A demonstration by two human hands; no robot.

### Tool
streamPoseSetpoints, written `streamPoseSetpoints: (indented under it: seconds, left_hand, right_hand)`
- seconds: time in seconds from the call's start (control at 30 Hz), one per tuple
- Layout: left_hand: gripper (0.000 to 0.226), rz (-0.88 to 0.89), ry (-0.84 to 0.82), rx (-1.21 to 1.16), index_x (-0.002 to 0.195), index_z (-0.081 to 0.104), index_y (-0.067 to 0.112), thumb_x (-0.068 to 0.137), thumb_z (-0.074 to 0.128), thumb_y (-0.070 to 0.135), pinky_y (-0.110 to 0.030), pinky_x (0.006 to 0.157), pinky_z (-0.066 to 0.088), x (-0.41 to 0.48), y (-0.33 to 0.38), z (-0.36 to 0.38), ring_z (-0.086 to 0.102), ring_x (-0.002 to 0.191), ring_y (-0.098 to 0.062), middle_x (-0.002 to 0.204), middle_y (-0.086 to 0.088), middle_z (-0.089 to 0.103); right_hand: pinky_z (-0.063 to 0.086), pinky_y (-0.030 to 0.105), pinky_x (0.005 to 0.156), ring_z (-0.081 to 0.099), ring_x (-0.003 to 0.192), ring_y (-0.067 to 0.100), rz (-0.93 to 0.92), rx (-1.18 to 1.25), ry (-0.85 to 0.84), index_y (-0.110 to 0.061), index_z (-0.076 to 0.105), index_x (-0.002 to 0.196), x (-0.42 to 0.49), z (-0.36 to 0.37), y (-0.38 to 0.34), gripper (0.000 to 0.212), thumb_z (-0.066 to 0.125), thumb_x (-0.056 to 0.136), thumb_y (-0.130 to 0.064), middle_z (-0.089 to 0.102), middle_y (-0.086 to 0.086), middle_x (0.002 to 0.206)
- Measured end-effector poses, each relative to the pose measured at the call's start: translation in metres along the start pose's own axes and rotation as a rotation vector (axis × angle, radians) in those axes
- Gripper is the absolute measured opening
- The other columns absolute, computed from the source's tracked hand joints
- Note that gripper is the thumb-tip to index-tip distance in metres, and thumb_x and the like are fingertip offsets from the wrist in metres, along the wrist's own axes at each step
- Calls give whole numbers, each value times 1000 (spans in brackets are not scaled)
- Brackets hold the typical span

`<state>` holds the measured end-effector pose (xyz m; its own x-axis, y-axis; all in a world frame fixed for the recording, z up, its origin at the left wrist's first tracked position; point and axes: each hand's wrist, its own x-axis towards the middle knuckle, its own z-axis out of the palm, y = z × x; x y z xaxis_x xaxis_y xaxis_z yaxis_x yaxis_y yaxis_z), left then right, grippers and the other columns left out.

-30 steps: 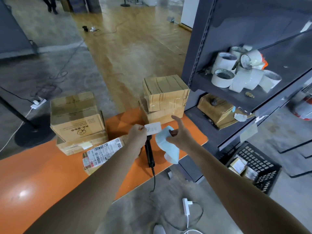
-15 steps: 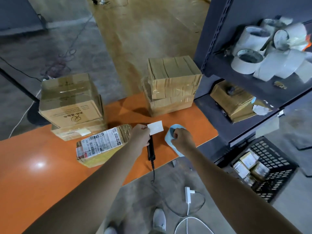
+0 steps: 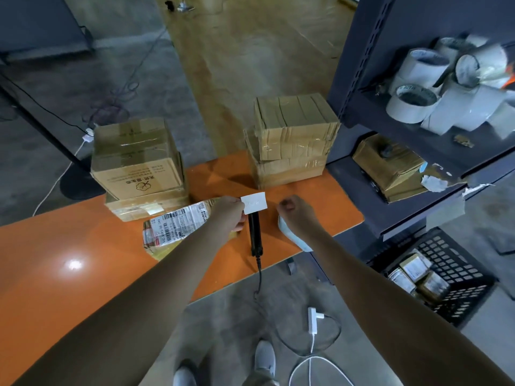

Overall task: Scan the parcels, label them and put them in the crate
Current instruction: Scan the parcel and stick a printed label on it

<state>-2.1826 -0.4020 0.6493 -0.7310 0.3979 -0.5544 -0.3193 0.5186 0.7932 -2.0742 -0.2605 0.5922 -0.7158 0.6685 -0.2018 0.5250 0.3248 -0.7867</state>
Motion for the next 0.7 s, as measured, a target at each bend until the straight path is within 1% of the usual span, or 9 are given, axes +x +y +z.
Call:
streamPoseSetpoints:
  seconds: [0.1, 0.23, 0.3, 0.37, 0.43, 0.5, 0.53, 0.6, 0.7]
  left_hand:
    - [19, 27, 22, 10, 82, 54, 20, 96, 46, 11, -33, 68, 54, -6, 3, -24, 59, 72, -18, 83, -6, 59]
    - [7, 44, 57, -16, 95, 55, 10, 96, 48, 10, -26, 52, 46, -13, 5, -62, 56, 65, -15, 82, -7, 58]
    - [7, 47, 70, -5, 100, 55, 10, 96, 49, 11, -25, 53, 47, -17, 4, -79, 57, 64, -12, 83, -6, 58]
    - [7, 63, 69, 9, 99, 56, 9, 96, 50, 11, -26, 56, 47, -20, 0, -94, 55, 66, -13, 82, -5, 57]
    - [8, 74, 67, 7, 95, 57, 8, 96, 50, 10, -27, 59, 47, -23, -7, -105, 53, 65, -15, 77, -5, 55]
    - [10, 55, 90, -5, 92, 60, 6, 95, 50, 8, -26, 55, 46, -24, -14, -113, 51, 62, -15, 74, -5, 54]
    - [11, 39, 98, -9, 91, 60, 7, 94, 50, 8, -24, 53, 46, -24, -17, -116, 51, 61, -15, 73, -5, 55]
    - [13, 0, 102, -7, 85, 61, 8, 93, 51, 8, -24, 53, 45, -22, -24, -120, 52, 61, -14, 71, -4, 57]
    - [16, -68, 102, -13, 76, 60, 8, 91, 54, 7, -23, 52, 43, -17, -33, -123, 53, 57, -13, 66, -4, 58]
  right_hand:
    - [49, 29, 72, 63, 77, 10, 7, 171, -52, -14, 62, 103, -2, 6, -31, 20, 51, 99, -31, 66, -4, 87]
    - [54, 30, 75, 64, 76, 8, 5, 296, -175, -21, 62, 102, -8, 24, -73, 16, 52, 99, -34, 68, -5, 89]
    - [53, 24, 69, 62, 73, 7, -1, 292, -220, -21, 62, 95, -12, 35, -90, 12, 55, 98, -31, 67, -3, 84]
    - [53, 25, 66, 60, 70, 10, -32, 260, -249, -20, 60, 87, -18, 47, -103, 13, 57, 98, -27, 64, -1, 77]
    - [55, 35, 72, 60, 71, 15, -49, 222, -268, -17, 61, 84, -24, 58, -110, 15, 58, 97, -23, 62, 0, 74]
    - [54, 45, 78, 58, 71, 20, -49, 174, -268, -9, 64, 84, -26, 66, -114, 18, 57, 96, -22, 61, 4, 73]
    - [53, 47, 76, 57, 71, 21, -39, 151, -265, -6, 64, 87, -27, 70, -114, 20, 57, 95, -22, 61, 5, 73]
    - [46, 41, 66, 54, 68, 21, -11, 110, -261, -4, 64, 86, -26, 76, -115, 21, 57, 95, -22, 59, 7, 72]
    - [38, 31, 57, 51, 61, 18, -17, -29, -233, -9, 62, 75, -23, 85, -114, 25, 57, 93, -24, 56, 5, 65]
